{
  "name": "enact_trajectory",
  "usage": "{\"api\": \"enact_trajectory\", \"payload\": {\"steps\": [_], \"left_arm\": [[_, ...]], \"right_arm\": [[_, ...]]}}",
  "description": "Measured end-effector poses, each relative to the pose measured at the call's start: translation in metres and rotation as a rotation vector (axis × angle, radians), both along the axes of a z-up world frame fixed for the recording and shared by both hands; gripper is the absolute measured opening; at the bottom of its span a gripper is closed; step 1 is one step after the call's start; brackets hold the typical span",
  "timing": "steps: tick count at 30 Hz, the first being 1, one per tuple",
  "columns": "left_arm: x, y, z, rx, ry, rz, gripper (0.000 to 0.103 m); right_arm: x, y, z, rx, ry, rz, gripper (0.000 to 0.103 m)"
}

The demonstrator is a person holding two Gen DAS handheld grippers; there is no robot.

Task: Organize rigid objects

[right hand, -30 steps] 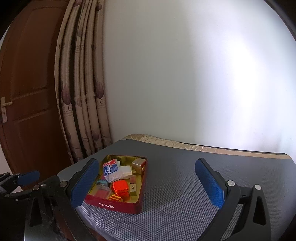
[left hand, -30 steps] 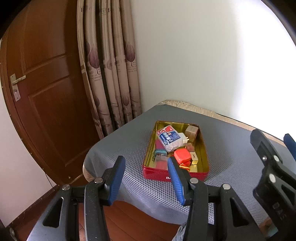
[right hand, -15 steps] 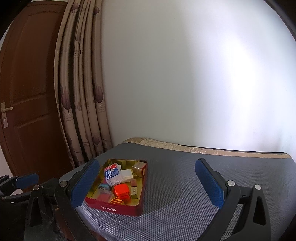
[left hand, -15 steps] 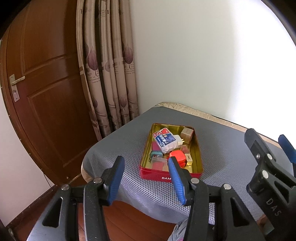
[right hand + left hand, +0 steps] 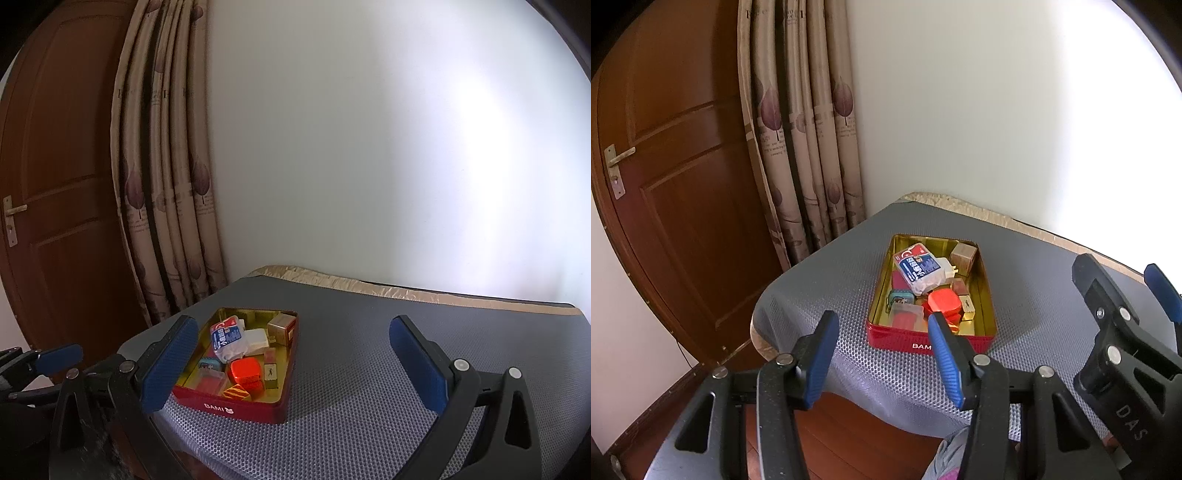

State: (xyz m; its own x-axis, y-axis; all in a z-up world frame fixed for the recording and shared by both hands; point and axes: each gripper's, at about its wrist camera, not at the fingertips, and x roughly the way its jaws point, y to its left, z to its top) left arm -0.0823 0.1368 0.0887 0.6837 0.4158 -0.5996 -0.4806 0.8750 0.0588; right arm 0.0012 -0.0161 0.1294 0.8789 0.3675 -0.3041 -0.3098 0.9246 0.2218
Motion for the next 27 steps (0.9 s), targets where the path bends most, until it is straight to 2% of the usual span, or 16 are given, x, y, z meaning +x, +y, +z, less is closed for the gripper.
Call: {"api": "enact_trajectory", "payload": {"steps": [27], "left_arm": [[0.008, 0.005, -0.013, -0.003, 0.045, 0.003, 0.052]], "right_arm": [[0.007, 0.014, -0.008, -0.029, 0.042, 0.025, 0.102]]}}
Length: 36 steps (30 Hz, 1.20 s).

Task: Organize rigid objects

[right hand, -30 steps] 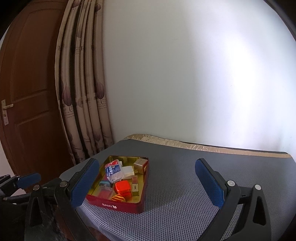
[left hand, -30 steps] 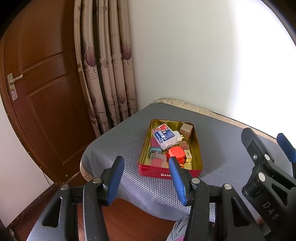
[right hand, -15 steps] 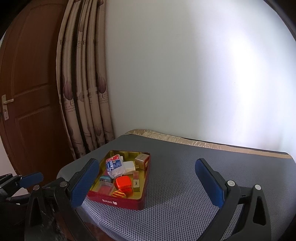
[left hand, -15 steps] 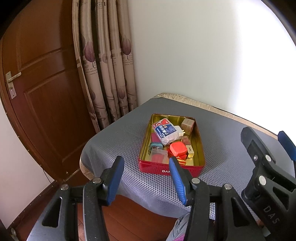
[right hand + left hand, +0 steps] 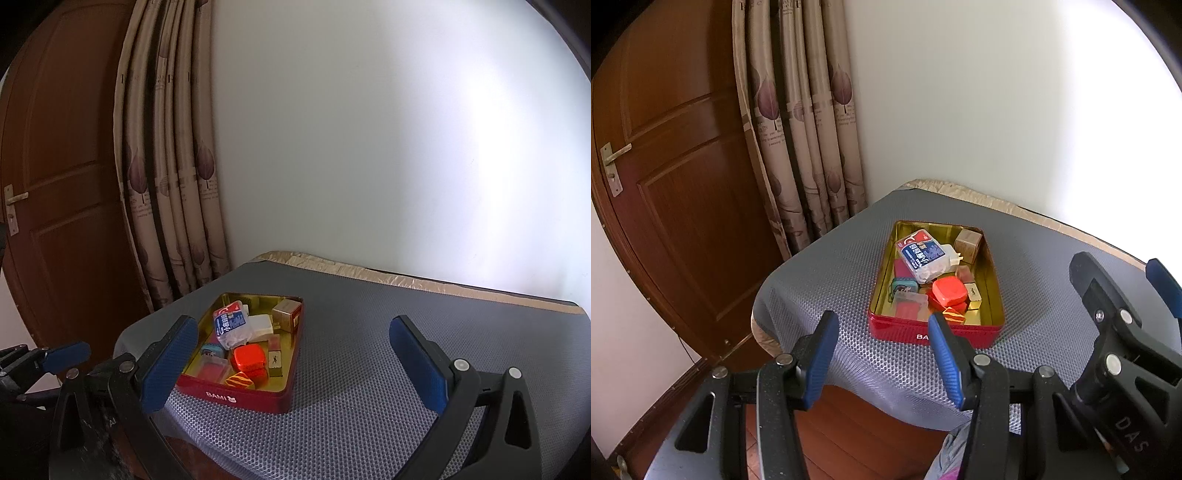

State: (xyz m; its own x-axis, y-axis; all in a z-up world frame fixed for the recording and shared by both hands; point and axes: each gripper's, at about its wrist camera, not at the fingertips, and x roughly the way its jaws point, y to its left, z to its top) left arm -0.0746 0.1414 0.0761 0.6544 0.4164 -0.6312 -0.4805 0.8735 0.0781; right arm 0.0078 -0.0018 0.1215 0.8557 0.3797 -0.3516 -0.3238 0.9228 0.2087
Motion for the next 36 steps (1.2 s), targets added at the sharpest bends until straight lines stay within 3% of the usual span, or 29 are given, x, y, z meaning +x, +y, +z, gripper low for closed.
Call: {"api": "enact_trajectory", "payload": {"steps": [21, 36], "left_arm": [[0.016, 0.027, -0.035, -0.032, 0.047, 0.05, 0.052], [0.021, 0.043, -0.043, -0.049, 0.049, 0.075, 0.052]], "right_arm": [[0.009, 0.014, -0.011, -0.037, 0.007, 0.014, 0.102], [0.02, 0.027, -0.017, -0.049, 0.011, 0.048, 0.102]]}}
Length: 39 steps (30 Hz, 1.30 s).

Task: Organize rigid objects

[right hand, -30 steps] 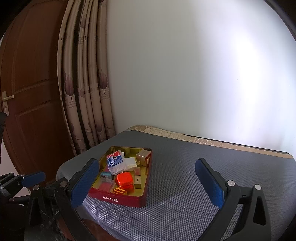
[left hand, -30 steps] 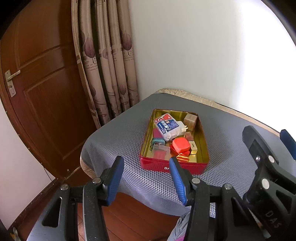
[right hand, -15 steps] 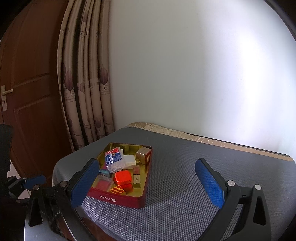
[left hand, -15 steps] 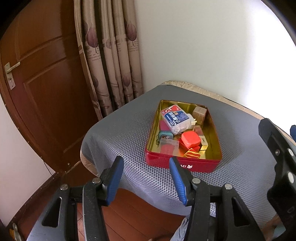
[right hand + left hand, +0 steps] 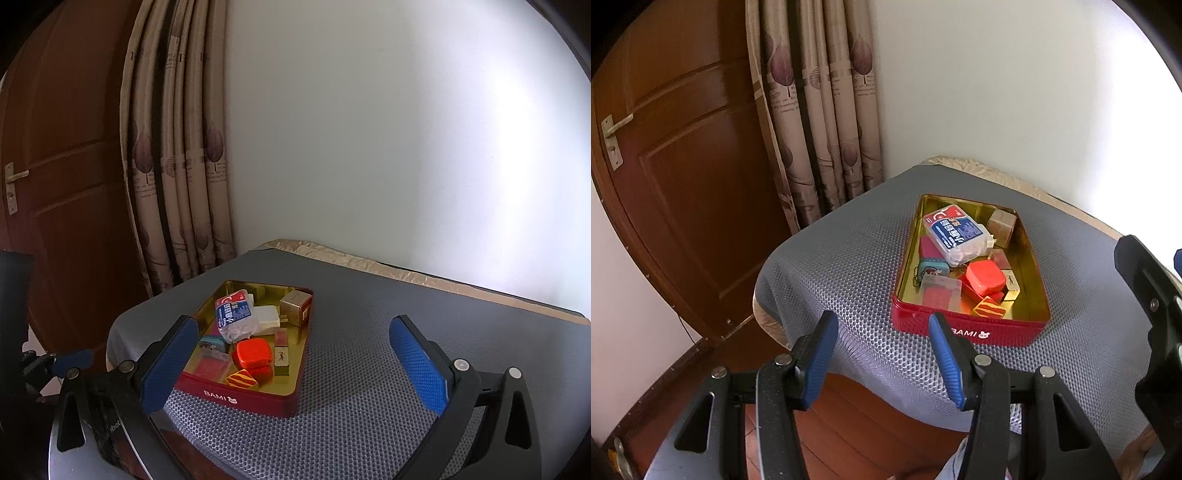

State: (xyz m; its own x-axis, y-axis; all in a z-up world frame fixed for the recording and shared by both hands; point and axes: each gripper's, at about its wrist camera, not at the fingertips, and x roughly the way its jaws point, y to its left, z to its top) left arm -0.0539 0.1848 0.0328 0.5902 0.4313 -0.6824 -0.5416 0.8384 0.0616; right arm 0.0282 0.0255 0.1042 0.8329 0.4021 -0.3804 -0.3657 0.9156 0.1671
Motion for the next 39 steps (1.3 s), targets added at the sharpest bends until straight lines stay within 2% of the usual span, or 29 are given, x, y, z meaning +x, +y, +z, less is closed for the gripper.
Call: {"api": "enact_trajectory", "payload": {"steps": [10, 13, 25, 39], "left_arm": [[0.002, 0.01, 0.0, 0.041, -0.066, -0.013, 0.052], [0.006, 0.011, -0.003, 0.025, -0.073, -0.036, 0.052], [0.019, 0.016, -0.014, 0.022, -0.05, -0.019, 0.052], [0.027, 0.012, -0.014, 0.073, -0.063, -0.034, 0.052]], "right_arm": [[0.006, 0.011, -0.005, -0.004, -0.001, 0.02, 0.102], [0.006, 0.011, -0.005, -0.007, -0.002, 0.017, 0.102], [0.028, 0.009, -0.04, -0.02, 0.065, -0.001, 0.102], [0.032, 0.008, -0.043, 0.007, 0.072, 0.024, 0.102]]}}
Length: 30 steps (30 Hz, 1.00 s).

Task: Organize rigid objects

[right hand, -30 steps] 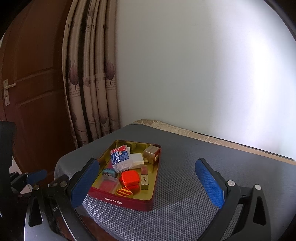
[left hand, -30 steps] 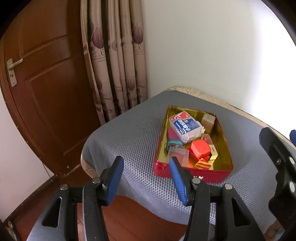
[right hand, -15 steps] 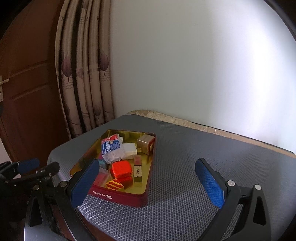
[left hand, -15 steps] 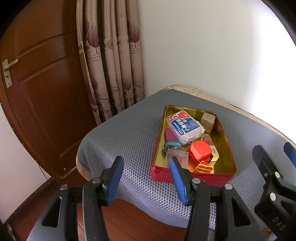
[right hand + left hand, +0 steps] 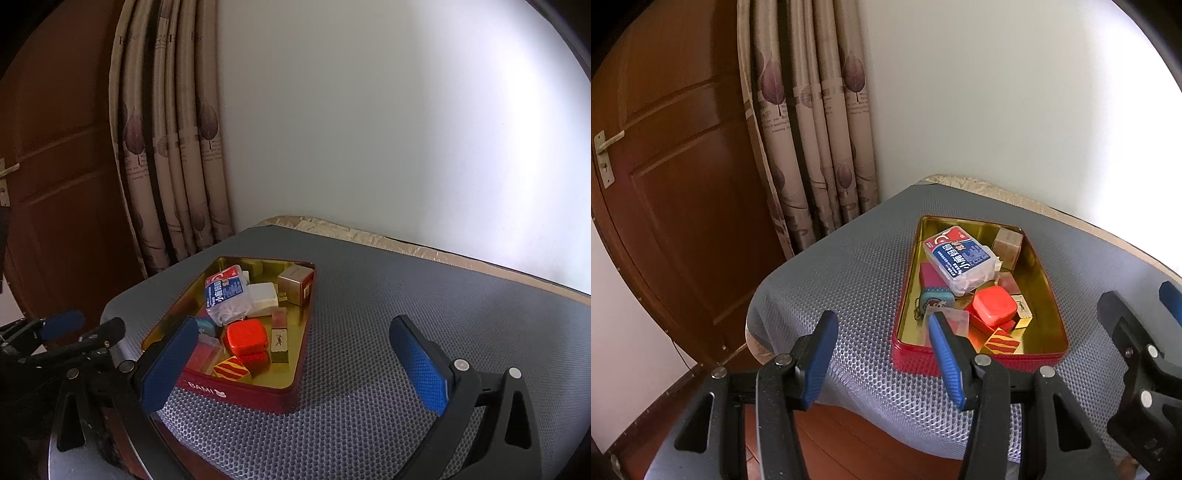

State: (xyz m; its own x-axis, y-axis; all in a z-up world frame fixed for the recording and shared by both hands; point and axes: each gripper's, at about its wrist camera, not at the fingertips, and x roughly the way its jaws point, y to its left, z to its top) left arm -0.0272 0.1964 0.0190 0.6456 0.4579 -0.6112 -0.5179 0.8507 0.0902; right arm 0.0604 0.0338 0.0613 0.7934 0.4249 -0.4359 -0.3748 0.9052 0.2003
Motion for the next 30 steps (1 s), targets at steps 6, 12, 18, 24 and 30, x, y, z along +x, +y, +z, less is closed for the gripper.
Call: {"api": "enact_trajectory", "payload": {"steps": [6, 12, 18, 24, 30], "left_arm": [[0.0031, -0.0004, 0.0, -0.001, 0.002, -0.01, 0.052], [0.0047, -0.0023, -0.0004, -0.007, 0.008, -0.024, 0.055], [0.0035, -0.0019, 0.0009, -0.02, -0.005, -0.025, 0.057], [0.0021, -0.0032, 0.0022, 0.0, -0.013, -0.021, 0.057], [-0.0032, -0.0066, 0.0068, 0.021, -0.045, -0.029, 0.057]], "right_arm": [[-0.0015, 0.0017, 0.0015, -0.002, -0.004, 0.008, 0.102], [-0.0025, 0.004, 0.0034, -0.003, -0.004, 0.016, 0.102], [-0.0053, 0.0051, 0.006, -0.008, -0.016, 0.014, 0.102], [-0.006, 0.0058, 0.007, -0.013, -0.027, 0.011, 0.102], [-0.0072, 0.0046, 0.0081, -0.01, -0.038, 0.007, 0.102]]}}
